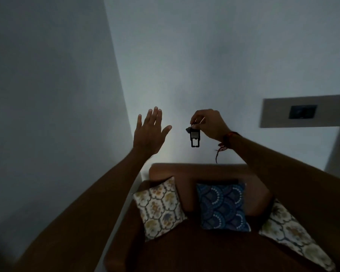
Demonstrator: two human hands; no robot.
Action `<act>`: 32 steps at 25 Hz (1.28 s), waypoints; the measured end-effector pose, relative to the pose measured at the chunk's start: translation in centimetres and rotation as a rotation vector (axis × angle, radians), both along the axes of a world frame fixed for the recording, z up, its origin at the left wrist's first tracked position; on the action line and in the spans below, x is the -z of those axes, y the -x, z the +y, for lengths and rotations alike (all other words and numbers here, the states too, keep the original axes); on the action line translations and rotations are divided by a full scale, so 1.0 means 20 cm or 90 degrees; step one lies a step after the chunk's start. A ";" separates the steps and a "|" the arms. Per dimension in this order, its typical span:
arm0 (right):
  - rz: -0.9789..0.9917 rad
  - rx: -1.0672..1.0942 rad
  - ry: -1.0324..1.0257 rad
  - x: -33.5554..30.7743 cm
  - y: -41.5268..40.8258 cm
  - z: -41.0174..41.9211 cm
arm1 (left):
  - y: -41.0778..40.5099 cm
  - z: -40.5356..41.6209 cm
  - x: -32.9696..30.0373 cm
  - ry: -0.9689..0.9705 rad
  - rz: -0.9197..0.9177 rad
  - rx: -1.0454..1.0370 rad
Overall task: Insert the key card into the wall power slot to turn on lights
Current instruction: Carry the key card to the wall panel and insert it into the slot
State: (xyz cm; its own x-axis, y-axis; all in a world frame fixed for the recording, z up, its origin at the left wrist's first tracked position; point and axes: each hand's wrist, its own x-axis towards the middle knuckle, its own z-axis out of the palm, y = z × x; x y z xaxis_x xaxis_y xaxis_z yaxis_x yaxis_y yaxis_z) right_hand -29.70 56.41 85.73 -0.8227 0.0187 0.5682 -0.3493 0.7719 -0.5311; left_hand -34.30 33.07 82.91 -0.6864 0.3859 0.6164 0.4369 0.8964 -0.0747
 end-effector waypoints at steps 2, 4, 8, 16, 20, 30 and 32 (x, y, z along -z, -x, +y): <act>0.023 0.027 -0.007 -0.08 -0.05 0.23 | 0.00 0.25 -0.08 0.001 0.022 0.033; 0.047 0.053 -0.004 -0.13 -0.10 0.45 | -0.01 0.48 -0.14 0.005 0.038 0.064; 0.051 0.099 0.014 -0.18 -0.20 0.87 | -0.06 0.97 -0.22 0.006 0.046 0.131; 0.052 0.177 0.027 -0.15 -0.38 1.48 | -0.15 1.71 -0.23 0.060 0.073 0.226; 0.069 0.209 0.022 -0.15 -0.44 1.73 | -0.12 2.01 -0.26 0.079 0.086 0.250; 0.069 0.271 0.032 -0.07 -0.25 2.41 | 0.17 2.70 -0.17 0.062 0.064 0.294; 0.054 0.274 0.017 -0.06 -0.16 2.55 | 0.27 2.85 -0.15 0.044 0.055 0.288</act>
State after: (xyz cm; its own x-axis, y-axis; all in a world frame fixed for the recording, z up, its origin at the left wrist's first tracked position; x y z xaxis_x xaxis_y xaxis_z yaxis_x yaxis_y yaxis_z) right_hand -26.60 107.51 86.86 -0.6867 0.3649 0.6287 -0.0422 0.8434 -0.5356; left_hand -39.70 90.02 85.99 -0.3871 0.6768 0.6261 0.7719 0.6093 -0.1815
